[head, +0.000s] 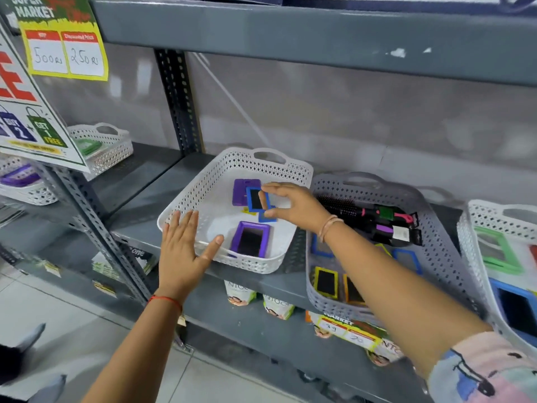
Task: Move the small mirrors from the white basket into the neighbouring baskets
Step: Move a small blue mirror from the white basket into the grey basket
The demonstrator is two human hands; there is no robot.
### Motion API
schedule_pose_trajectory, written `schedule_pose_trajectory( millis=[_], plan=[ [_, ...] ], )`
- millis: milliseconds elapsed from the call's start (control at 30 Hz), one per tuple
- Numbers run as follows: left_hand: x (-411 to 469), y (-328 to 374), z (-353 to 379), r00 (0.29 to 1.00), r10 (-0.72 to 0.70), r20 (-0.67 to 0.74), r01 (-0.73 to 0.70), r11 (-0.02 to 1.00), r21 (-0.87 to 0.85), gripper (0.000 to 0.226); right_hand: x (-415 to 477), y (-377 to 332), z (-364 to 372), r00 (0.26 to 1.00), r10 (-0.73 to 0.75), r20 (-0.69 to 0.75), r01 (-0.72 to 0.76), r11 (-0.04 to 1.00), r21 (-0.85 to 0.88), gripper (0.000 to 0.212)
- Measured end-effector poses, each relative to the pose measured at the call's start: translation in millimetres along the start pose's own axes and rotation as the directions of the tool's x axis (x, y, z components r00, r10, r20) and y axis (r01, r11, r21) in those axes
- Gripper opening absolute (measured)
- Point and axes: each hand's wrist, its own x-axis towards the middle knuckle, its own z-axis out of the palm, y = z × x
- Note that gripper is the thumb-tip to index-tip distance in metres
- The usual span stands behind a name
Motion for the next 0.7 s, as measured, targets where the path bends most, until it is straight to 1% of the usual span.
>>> schedule_pose_trajectory(
  millis=[100,267,367,433,533,600,700],
  plan=[
    [-2.5,9.3,1.9,1.000,0.020,0.006,-0.020,1.000,0.001,0.092,-30.9,7.3,-16.2,0.998,0.029,-0.051,-0.030,0.999,-0.012,0.053],
    [-6.6,19.7,5.4,0.998,0.056,0.005,-0.056,0.998,0.005,0.105,-68.0,16.4,-42.1,0.990,0.087,-0.113,-0.095,0.994,-0.062,0.055],
    [-7.2,20.7,8.1,0.999,0.043,0.009,-0.043,0.999,0.020,0.104,-93.0,25.4,-58.7,0.977,0.161,-0.139,-0.170,0.984,-0.056,0.056],
    [-7.9,21.2,8.1,0.999,0.037,0.012,-0.037,0.999,0.032,0.097,-115.9,32.4,-70.3,0.958,0.228,-0.173,-0.236,0.971,-0.030,0.057],
    [-7.6,22.0,7.3,0.999,0.040,0.019,-0.041,0.998,0.041,0.092,-151.2,41.4,-82.5,0.934,0.325,-0.147,-0.332,0.943,-0.027,0.057],
    [-7.1,21.6,7.1,0.999,0.032,0.017,-0.033,0.999,0.038,0.092,-168.5,46.5,-87.5,0.913,0.395,-0.097,-0.402,0.914,-0.056,0.056],
    [-7.8,21.2,7.8,1.000,0.017,0.022,-0.017,1.000,0.026,0.093,-187.3,53.6,-91.7,0.859,0.511,-0.007,-0.508,0.851,-0.133,0.056]
  ],
)
